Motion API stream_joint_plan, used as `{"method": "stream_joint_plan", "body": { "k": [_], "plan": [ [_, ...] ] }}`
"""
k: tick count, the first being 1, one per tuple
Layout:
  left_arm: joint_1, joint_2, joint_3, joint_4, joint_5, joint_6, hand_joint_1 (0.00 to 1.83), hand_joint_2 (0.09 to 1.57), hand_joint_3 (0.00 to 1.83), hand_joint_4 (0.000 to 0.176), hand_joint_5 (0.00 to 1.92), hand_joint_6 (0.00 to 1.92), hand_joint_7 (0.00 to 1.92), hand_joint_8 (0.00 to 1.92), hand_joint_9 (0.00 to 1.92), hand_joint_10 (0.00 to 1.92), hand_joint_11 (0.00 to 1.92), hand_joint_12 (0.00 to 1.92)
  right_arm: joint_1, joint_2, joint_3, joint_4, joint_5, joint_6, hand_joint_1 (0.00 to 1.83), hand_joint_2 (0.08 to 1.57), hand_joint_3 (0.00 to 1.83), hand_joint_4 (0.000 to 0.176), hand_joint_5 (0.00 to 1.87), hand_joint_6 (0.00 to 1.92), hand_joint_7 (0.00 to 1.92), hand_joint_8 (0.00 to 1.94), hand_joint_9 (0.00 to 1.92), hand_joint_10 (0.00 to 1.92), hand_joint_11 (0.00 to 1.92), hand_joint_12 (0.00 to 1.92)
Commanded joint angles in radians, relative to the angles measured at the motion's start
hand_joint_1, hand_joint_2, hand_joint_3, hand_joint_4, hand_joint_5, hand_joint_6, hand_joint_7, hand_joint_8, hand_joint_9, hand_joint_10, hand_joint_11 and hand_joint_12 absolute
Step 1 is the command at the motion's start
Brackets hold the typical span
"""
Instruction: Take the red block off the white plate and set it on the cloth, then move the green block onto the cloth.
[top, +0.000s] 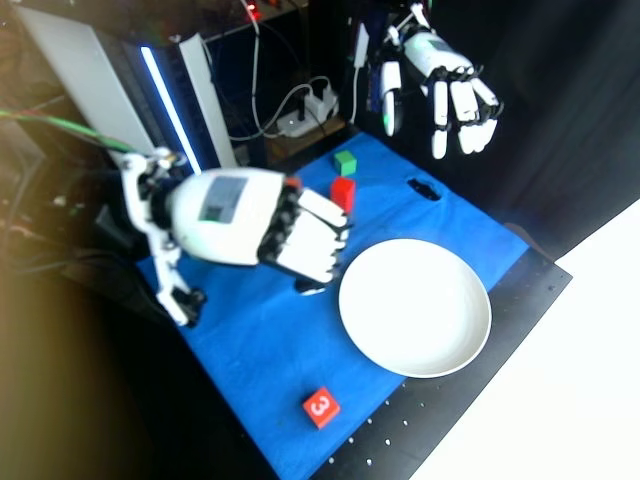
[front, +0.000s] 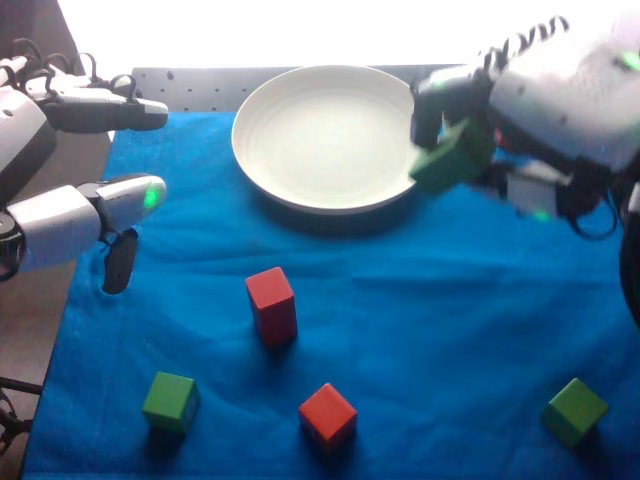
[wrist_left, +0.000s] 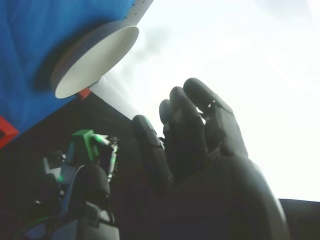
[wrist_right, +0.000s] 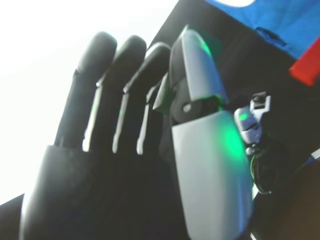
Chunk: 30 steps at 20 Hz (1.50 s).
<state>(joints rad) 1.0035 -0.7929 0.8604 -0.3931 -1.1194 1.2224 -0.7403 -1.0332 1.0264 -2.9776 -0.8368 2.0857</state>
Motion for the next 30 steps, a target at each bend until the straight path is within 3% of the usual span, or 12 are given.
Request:
{"method": "stream_joint_plan", "body": {
  "k": [1, 6, 8, 10, 13, 14, 17, 21, 22, 26, 28, 30],
  "plan": [
    [-0.006, 0.007, -0.002, 0.011, -0.131, 0.0, 0.42, 1.21, 0.0, 0.08, 0.65, 0.0, 0.42, 0.0, 0.39, 0.0, 0.0, 0.97, 0.002, 0.001, 0.0, -0.034, -0.127, 0.008, 1.37, 1.14, 0.0, 0.0, 0.92, 1.06, 0.93, 1.11, 0.85, 1.33, 0.77, 1.66],
    [0.0, 0.007, -0.007, 0.009, -0.147, 0.002, 0.34, 1.21, 0.0, 0.128, 0.62, 0.0, 0.39, 0.0, 0.39, 0.0, 0.0, 0.99, -0.079, -0.033, 0.019, -0.018, -0.106, 0.042, 1.38, 1.12, 0.0, 0.0, 0.97, 0.89, 0.94, 1.12, 0.88, 1.33, 0.86, 1.63],
    [0.0, 0.007, -0.009, 0.009, -0.151, 0.002, 0.33, 1.21, 0.0, 0.151, 0.6, 0.0, 0.38, 0.0, 0.37, 0.0, 0.0, 0.96, -0.093, -0.043, 0.025, -0.009, -0.092, 0.051, 1.38, 1.13, 0.0, 0.0, 0.96, 1.0, 0.93, 1.05, 0.85, 1.35, 0.75, 1.63],
    [0.001, 0.007, -0.009, 0.009, -0.152, 0.002, 0.32, 1.21, 0.0, 0.133, 0.6, 0.0, 0.38, 0.0, 0.34, 0.0, 0.0, 0.9, -0.11, -0.046, 0.02, -0.002, -0.085, 0.051, 1.38, 1.13, 0.0, 0.0, 0.98, 0.96, 0.93, 1.08, 0.84, 1.34, 0.7, 1.65],
    [0.001, 0.007, -0.009, 0.009, -0.152, 0.002, 0.35, 1.22, 0.0, 0.134, 0.6, 0.0, 0.38, 0.0, 0.33, 0.0, 0.0, 0.87, -0.119, -0.036, -0.001, -0.001, -0.085, 0.051, 1.25, 1.13, 0.0, 0.0, 0.91, 1.07, 0.96, 1.09, 0.85, 1.23, 0.72, 1.65],
    [0.002, 0.007, -0.009, 0.009, -0.152, 0.002, 0.33, 1.22, 0.0, 0.139, 0.59, 0.0, 0.38, 0.0, 0.33, 0.0, 0.0, 0.87, -0.122, -0.027, -0.013, -0.001, -0.085, 0.051, 1.18, 1.13, 0.0, 0.0, 0.92, 1.07, 0.83, 0.92, 0.82, 1.16, 0.71, 1.6],
    [0.002, 0.007, -0.009, 0.007, -0.152, 0.003, 0.33, 1.21, 0.0, 0.162, 0.59, 0.0, 0.38, 0.0, 0.32, 0.0, 0.0, 0.84, -0.13, -0.002, -0.043, -0.002, -0.096, 0.051, 1.14, 0.93, 0.0, 0.0, 0.55, 0.55, 0.51, 0.52, 0.27, 1.04, 0.04, 1.81],
    [0.003, 0.007, -0.009, 0.005, -0.152, 0.004, 0.36, 1.22, 0.0, 0.125, 0.6, 0.0, 0.39, 0.0, 0.34, 0.01, 0.0, 0.88, -0.162, 0.039, -0.088, -0.002, -0.144, 0.051, 0.93, 0.85, 0.0, 0.0, 0.4, 0.3, 0.39, 0.15, 0.13, 0.82, 0.0, 1.56],
    [0.003, 0.007, -0.009, 0.005, -0.152, 0.004, 0.33, 1.23, 0.0, 0.129, 0.58, 0.0, 0.38, 0.0, 0.34, 0.01, 0.0, 0.88, -0.169, 0.048, -0.097, -0.002, -0.159, 0.051, 0.93, 0.84, 0.0, 0.0, 0.37, 0.27, 0.38, 0.12, 0.1, 0.82, 0.0, 1.53],
    [0.003, 0.007, -0.009, 0.005, -0.156, 0.004, 0.34, 1.22, 0.0, 0.142, 0.58, 0.0, 0.38, 0.0, 0.34, 0.0, 0.0, 0.85, -0.179, 0.073, -0.117, -0.001, -0.201, 0.051, 0.97, 0.85, 0.0, 0.0, 0.34, 0.25, 0.39, 0.14, 0.1, 0.91, 0.0, 1.61],
    [0.003, 0.008, -0.009, 0.006, -0.161, 0.004, 0.33, 1.23, 0.0, 0.149, 0.57, 0.0, 0.37, 0.0, 0.32, 0.0, 0.0, 0.8, -0.184, 0.083, -0.122, 0.006, -0.241, 0.051, 0.99, 0.9, 0.0, 0.0, 0.3, 0.48, 0.36, 0.35, 0.09, 1.04, 0.0, 1.69],
    [0.003, 0.01, -0.009, 0.008, -0.171, 0.004, 0.37, 1.22, 0.0, 0.129, 0.55, 0.0, 0.38, 0.01, 0.35, 0.01, 0.0, 0.82, -0.187, 0.094, -0.125, 0.021, -0.288, 0.051, 1.01, 0.94, 0.0, 0.0, 0.14, 0.83, 0.15, 0.72, 0.0, 1.14, 0.0, 1.78]
  ]
}}
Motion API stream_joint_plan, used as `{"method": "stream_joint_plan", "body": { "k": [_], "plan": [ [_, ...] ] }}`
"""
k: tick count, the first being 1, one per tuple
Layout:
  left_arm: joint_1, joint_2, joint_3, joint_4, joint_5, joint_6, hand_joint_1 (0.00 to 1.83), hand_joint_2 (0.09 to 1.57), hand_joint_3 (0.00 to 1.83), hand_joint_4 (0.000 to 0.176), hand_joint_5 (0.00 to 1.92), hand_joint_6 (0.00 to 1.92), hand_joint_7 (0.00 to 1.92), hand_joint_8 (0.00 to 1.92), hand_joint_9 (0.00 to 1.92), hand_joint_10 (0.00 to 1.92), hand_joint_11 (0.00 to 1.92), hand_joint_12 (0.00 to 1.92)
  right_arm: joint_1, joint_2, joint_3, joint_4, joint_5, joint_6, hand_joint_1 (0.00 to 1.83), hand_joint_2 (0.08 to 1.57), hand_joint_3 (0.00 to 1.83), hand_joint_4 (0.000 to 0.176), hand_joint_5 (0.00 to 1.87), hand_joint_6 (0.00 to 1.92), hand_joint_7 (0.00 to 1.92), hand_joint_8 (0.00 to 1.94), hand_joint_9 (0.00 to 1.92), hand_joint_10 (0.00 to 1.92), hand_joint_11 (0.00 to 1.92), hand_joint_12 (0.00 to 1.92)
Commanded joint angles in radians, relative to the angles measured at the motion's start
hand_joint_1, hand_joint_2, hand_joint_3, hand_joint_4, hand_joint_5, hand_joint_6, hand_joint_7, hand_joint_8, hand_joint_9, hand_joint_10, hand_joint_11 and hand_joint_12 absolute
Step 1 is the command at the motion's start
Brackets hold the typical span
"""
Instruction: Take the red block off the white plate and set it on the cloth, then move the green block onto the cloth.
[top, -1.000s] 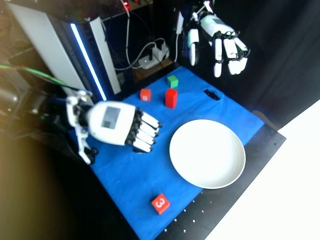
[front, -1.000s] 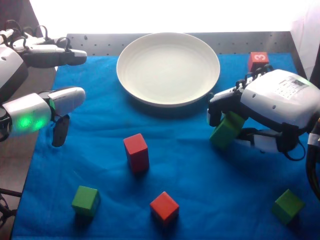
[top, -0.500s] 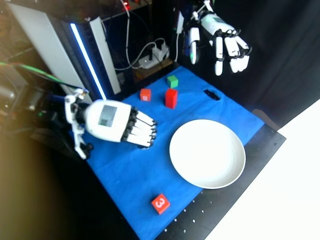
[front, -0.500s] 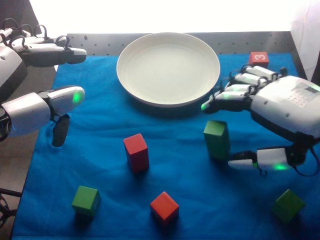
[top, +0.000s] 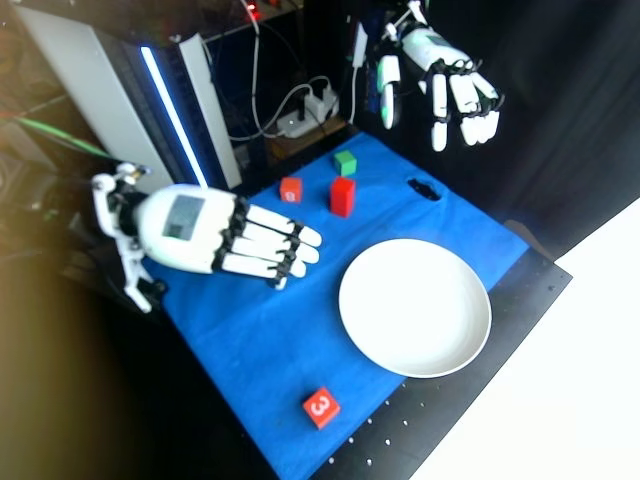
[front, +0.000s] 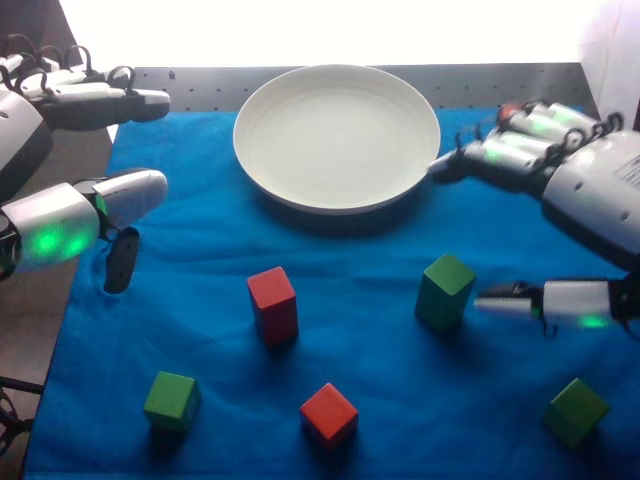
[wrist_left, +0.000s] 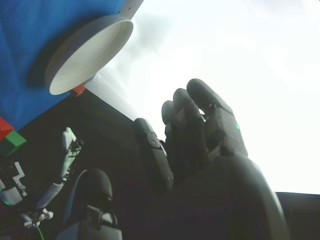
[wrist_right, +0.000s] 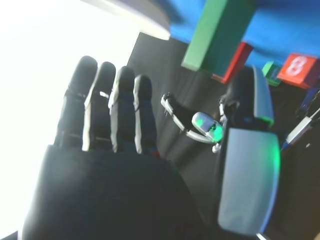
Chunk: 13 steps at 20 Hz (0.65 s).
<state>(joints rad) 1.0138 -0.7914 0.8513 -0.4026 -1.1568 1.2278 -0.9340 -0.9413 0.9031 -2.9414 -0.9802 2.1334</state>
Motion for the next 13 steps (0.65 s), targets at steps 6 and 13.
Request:
{"method": "stream_joint_plan", "body": {
  "k": [6, 13],
  "plan": [
    [-0.022, 0.01, 0.005, 0.029, -0.202, -0.002, 0.55, 1.17, 0.0, 0.09, 0.43, 0.0, 0.42, 0.0, 0.44, 0.02, 0.08, 1.06, 0.006, 0.049, -0.001, 0.045, -0.346, 0.003, 1.13, 1.01, 0.0, 0.0, 0.1, 1.14, 0.08, 1.18, 0.02, 1.41, 0.0, 1.91],
    [-0.047, 0.012, 0.025, 0.072, -0.391, -0.098, 0.72, 1.12, 0.0, 0.078, 0.33, 0.0, 0.42, 0.0, 0.54, 0.02, 0.21, 0.99, 0.007, 0.063, -0.002, 0.073, -0.602, 0.003, 1.16, 1.19, 0.0, 0.0, 0.04, 1.43, 0.17, 1.42, 0.21, 1.64, 0.27, 1.92]
  ]
}}
